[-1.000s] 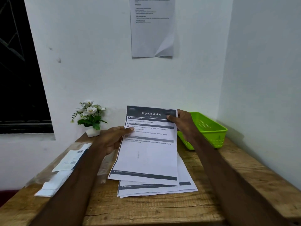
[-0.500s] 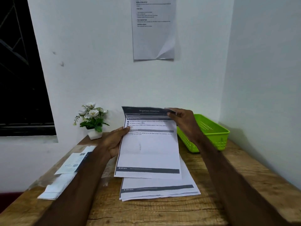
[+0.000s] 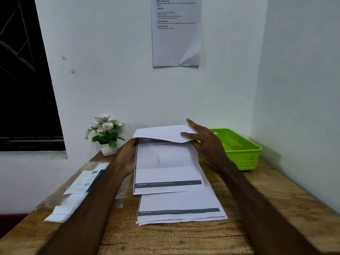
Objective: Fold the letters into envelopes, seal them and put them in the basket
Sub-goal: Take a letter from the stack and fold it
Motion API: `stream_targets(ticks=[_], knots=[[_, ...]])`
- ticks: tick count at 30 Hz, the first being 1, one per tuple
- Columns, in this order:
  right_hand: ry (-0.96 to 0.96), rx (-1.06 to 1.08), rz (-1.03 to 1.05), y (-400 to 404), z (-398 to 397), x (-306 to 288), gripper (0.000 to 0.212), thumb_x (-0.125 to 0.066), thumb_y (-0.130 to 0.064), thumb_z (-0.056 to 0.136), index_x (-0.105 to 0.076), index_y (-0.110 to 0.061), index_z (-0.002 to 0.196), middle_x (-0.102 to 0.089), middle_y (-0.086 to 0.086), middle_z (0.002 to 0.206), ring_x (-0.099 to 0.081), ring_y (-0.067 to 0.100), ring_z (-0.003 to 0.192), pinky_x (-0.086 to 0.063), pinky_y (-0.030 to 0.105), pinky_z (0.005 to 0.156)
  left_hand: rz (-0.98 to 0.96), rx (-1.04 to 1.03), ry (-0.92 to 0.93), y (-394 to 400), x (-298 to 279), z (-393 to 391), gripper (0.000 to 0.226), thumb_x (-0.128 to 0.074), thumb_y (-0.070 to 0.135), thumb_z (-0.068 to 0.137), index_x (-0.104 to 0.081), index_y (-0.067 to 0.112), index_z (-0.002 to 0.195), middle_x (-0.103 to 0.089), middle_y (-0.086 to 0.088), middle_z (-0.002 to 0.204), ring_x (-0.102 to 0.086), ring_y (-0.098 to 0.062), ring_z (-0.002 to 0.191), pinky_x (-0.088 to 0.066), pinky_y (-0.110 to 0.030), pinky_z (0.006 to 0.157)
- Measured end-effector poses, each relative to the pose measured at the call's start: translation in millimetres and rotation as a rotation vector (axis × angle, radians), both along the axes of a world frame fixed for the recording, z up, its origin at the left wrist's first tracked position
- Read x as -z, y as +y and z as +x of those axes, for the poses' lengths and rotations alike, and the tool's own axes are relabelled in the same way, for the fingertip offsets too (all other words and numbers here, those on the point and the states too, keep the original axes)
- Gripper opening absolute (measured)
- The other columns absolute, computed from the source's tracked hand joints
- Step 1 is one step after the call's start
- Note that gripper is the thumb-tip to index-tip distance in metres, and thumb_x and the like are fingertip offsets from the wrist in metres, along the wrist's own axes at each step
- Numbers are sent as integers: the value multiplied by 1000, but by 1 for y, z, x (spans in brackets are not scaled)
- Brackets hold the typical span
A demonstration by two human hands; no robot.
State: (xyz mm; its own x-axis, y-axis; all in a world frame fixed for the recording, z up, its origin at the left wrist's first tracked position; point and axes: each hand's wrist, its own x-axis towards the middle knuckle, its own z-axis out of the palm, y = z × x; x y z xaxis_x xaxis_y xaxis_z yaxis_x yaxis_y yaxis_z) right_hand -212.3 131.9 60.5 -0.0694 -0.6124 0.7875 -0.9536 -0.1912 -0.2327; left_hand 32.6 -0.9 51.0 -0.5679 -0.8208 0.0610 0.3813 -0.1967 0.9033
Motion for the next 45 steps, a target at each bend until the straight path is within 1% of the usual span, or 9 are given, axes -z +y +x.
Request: stream_targets(ticks=[4,11,15,19,23,29,32,35,45], knots=[[55,20,-24,-5,-2,7,37,-65,-10,94,-75,-35,120,-45,-10,156,-56,20,132,-51,33,96,8,-8,16,-1,2,-2,54,-42,55,103,-70,14,123,-73,-16,118,-73,-31,103,-55,-46,88],[3,57,10,-5,-4,8,56,-49,3,84,-74,-27,123,-43,-10,157,-54,20,134,-52,37,98,-162,-146,-23,-4,11,-6,24,-58,14,101,-67,9,122,-72,-18,120,-75,-24,88,-62,-36,66],[-312,-36,-59,-2,-5,0,69,-39,13,73,-73,-16,125,-55,-5,148,-52,12,136,-44,29,110,-180,-148,-17,-3,9,-5,24,-58,14,100,-68,9,121,-74,-17,116,-75,-25,87,-62,-38,68],[-411,-5,-152,0,9,-10,48,-50,5,88,-74,-20,121,-68,-6,132,-57,10,127,-44,31,110,-163,-116,-6,0,7,-6,27,-59,15,100,-66,8,126,-74,-16,117,-74,-30,96,-62,-41,72],[-216,47,-138,-13,29,-20,26,-61,-17,96,-76,-22,117,-72,-7,122,-58,15,123,-45,32,105,-171,-88,-4,5,4,-7,30,-60,15,99,-65,6,127,-72,-19,119,-72,-34,101,-62,-43,74],[-73,33,119,-40,61,-46,29,-62,-41,96,-75,-27,117,-74,-12,116,-54,16,126,-38,44,107,-203,-54,-4,11,2,-8,29,-61,18,99,-67,6,125,-73,-20,117,-72,-33,97,-62,-45,78],[-71,18,192,-44,70,-54,24,-59,-40,94,-77,-29,105,-76,-13,103,-61,15,112,-38,47,104,-222,-72,-18,11,3,-9,32,-64,26,98,-68,8,125,-72,-20,119,-69,-38,106,-58,-52,89],[-74,29,247,-41,65,-57,20,-61,-40,90,-78,-29,93,-76,-10,96,-65,16,100,-44,46,97,-222,-97,-1,11,2,-8,32,-62,26,99,-67,7,125,-73,-19,118,-69,-35,103,-61,-47,83],[-298,-103,287,-3,-6,-55,7,-78,-23,84,-82,-21,80,-77,-14,81,-67,-2,77,-51,24,73,-202,-110,12,3,-2,-4,38,-62,28,99,-65,6,130,-70,-17,124,-67,-34,113,-57,-49,94]])
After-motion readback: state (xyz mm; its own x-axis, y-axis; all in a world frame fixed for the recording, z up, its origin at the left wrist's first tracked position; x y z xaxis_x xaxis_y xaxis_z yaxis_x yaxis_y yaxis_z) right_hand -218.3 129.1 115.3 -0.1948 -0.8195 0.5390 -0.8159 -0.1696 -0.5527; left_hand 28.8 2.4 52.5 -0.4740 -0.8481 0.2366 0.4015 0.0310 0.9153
